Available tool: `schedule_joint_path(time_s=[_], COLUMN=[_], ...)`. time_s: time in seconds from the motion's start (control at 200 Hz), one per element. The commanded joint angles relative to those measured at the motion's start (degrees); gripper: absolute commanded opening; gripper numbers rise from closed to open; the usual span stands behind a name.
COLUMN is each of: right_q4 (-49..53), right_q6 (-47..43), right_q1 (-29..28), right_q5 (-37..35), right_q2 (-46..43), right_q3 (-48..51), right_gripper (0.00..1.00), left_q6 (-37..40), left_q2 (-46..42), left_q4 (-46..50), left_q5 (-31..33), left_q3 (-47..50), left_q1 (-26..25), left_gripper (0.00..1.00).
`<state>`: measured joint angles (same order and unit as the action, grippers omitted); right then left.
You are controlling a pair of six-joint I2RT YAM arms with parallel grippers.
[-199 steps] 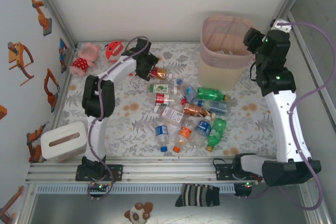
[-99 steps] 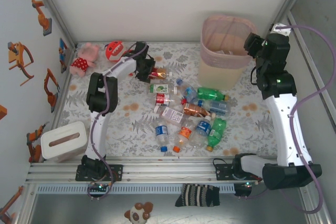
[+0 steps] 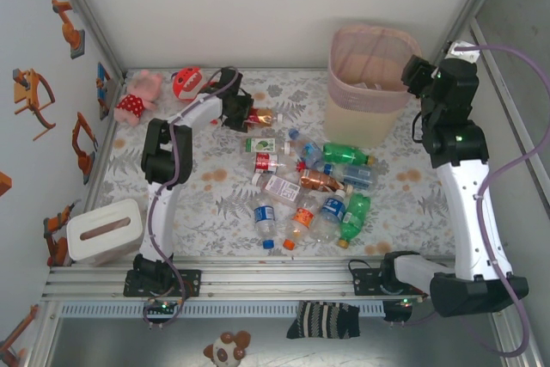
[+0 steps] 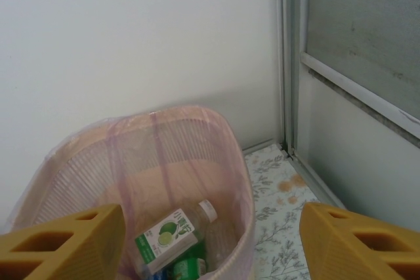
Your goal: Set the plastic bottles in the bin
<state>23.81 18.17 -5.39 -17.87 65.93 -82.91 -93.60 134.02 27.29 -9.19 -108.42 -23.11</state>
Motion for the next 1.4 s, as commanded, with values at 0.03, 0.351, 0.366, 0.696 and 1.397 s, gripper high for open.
schedule_joint_path(time_s=[0.03,0.351,0.366,0.696,1.397], right_q4=[1.1,-4.4,-4.9,-18.8,-16.1], right_q6=[0.3,-0.7,-0.8,-1.0,-16.9], right_q1=[0.2,0.2,0.1,-0.1,-13.1], right_q5=[0.4,20.4,21.7,48.4,74.6], right_q2=[-2.1,-3.8,-3.9,-4.1,-0.1], right_q3=[0.2,4.0,4.3,10.4,10.5], right_gripper=[0.70,0.69,0.69,0.68,0.70], left_q6=[0.8,16.1,17.3,38.7,62.6], left_q2=[-6.8,-22.3,-23.1,-37.4,-54.2], left_q4=[-5.6,-25.7,-26.6,-45.3,-69.1], left_q5=[-0.6,-1.8,-1.9,-15.7,-47.7], left_q3=[3.7,17.0,17.7,28.1,38.1], left_q1=[1.1,1.7,1.7,1.7,-2.8], left_gripper=[0.54,0.51,0.51,0.47,0.38])
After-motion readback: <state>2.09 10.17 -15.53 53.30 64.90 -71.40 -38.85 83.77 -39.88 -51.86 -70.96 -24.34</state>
